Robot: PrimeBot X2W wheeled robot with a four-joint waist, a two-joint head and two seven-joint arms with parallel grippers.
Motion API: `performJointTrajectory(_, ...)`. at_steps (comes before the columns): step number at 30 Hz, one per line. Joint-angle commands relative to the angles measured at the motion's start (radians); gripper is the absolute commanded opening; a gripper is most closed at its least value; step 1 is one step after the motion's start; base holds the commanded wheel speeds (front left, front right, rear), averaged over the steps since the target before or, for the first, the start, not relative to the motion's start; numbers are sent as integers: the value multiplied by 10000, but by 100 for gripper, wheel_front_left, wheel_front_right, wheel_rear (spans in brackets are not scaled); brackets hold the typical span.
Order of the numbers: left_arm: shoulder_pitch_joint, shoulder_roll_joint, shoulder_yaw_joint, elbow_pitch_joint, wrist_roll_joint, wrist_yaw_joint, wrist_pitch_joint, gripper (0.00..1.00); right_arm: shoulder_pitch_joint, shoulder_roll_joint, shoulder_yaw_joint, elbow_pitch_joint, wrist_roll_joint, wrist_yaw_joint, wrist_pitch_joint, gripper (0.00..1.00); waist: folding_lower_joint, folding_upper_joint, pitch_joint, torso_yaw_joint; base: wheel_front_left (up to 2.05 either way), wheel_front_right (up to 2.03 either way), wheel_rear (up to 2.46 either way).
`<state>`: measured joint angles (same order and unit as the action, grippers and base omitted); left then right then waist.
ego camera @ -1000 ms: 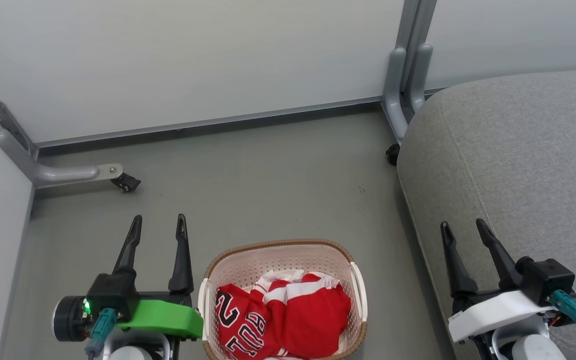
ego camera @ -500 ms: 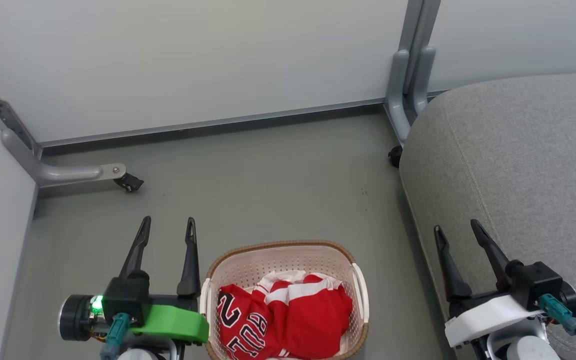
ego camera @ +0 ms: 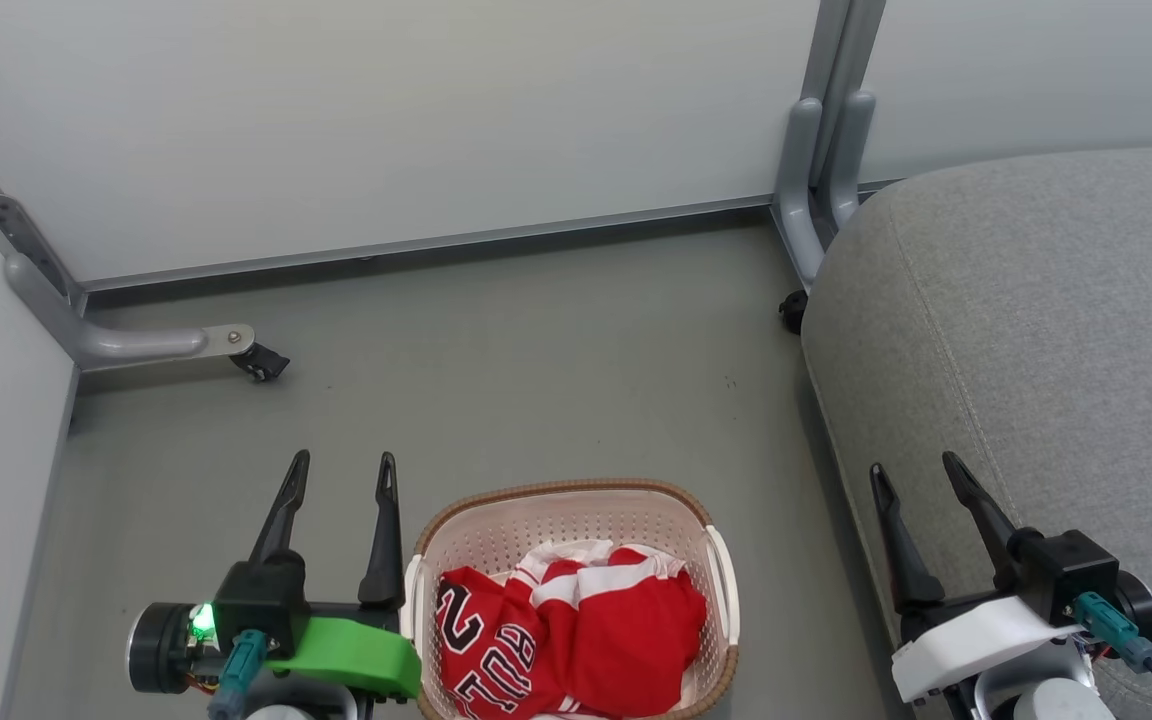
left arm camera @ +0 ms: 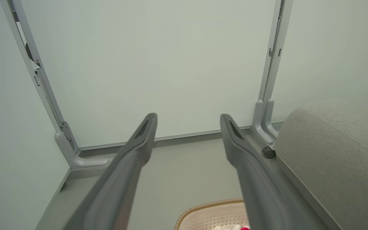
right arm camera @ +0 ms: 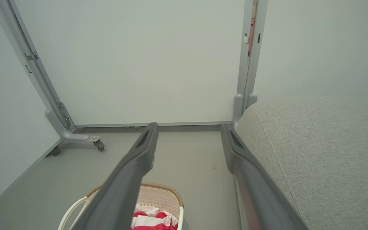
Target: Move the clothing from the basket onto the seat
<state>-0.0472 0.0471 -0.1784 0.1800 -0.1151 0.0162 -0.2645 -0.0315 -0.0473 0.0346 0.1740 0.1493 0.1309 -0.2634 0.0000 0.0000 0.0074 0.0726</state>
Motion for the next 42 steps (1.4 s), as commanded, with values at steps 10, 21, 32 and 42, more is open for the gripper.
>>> performJointTrajectory(10, -8, 60, -7, 71, -57, -42, 0, 100, -36, -57, 16, 70, 83, -3, -21, 100, 0, 0, 31, -31, 0, 0, 0)
performJointTrajectory(21, -466, 58, -129, 216, 92, -232, 3, 100, -260, -57, 133, -42, 97, -3, -21, 100, 0, 0, 377, -242, 0, 0, 0)
performJointTrajectory(32, -1642, 144, -147, 1045, 279, -703, 5, 100, -841, -49, 305, -423, 104, -3, -20, 100, 0, 0, 1459, -1389, 0, 0, 0)
performJointTrajectory(42, -2985, 514, -160, 2215, 425, -1040, 3, 100, -1551, -48, 426, -924, 331, -3, -20, 100, 0, 0, 2967, -2800, 0, 0, 0)
